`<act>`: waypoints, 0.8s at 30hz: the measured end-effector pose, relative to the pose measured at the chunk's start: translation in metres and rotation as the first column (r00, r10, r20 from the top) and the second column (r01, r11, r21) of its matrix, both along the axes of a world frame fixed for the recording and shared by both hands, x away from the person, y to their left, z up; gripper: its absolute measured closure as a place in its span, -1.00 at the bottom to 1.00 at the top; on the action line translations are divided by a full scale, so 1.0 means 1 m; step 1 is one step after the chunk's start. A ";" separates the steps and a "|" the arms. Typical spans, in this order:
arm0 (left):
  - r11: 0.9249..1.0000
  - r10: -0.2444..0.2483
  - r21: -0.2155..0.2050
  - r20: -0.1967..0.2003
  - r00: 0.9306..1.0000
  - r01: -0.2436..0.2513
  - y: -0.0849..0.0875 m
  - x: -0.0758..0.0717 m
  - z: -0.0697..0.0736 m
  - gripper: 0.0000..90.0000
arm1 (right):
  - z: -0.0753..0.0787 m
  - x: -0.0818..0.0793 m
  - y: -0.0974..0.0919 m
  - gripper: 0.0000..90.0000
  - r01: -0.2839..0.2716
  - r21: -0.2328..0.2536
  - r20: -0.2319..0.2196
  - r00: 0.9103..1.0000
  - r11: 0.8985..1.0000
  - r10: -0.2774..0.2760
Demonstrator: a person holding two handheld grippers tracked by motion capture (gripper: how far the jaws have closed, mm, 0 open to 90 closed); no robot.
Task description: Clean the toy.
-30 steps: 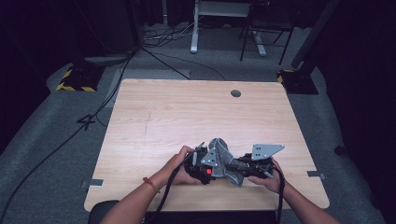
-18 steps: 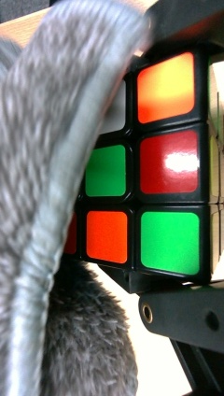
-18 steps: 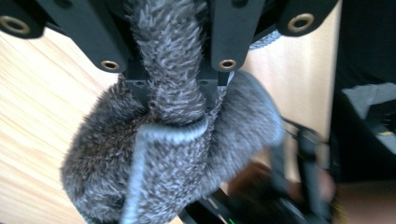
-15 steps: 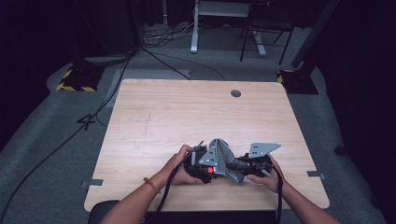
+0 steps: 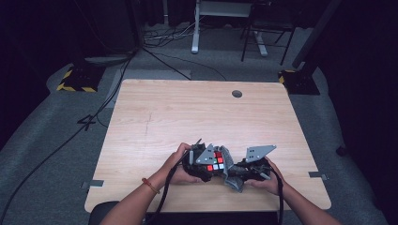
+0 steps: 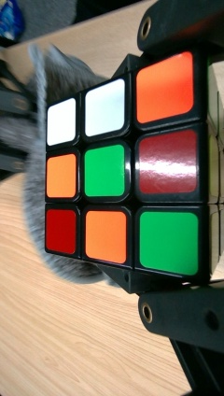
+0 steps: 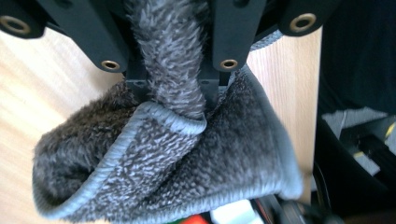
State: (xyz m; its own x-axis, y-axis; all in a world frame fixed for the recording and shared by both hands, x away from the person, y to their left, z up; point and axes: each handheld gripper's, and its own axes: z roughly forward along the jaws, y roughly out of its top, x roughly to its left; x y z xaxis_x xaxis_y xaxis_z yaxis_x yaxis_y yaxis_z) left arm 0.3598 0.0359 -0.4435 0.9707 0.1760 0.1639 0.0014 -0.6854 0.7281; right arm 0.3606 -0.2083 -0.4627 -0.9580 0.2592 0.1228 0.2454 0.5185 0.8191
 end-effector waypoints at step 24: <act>0.999 -0.040 0.018 0.049 0.998 0.040 -0.008 -0.011 0.002 -0.26 | -0.002 0.008 -0.003 0.66 0.049 -0.030 -0.008 0.999 0.998 -0.049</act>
State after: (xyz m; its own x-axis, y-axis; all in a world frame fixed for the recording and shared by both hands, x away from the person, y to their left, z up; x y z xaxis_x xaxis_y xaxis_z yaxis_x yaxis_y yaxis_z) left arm 0.3490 0.0276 -0.4414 0.9675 0.1339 0.2144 -0.0619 -0.6968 0.7146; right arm 0.3682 -0.2118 -0.4642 -0.9429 0.3096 0.1228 0.2782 0.5295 0.8014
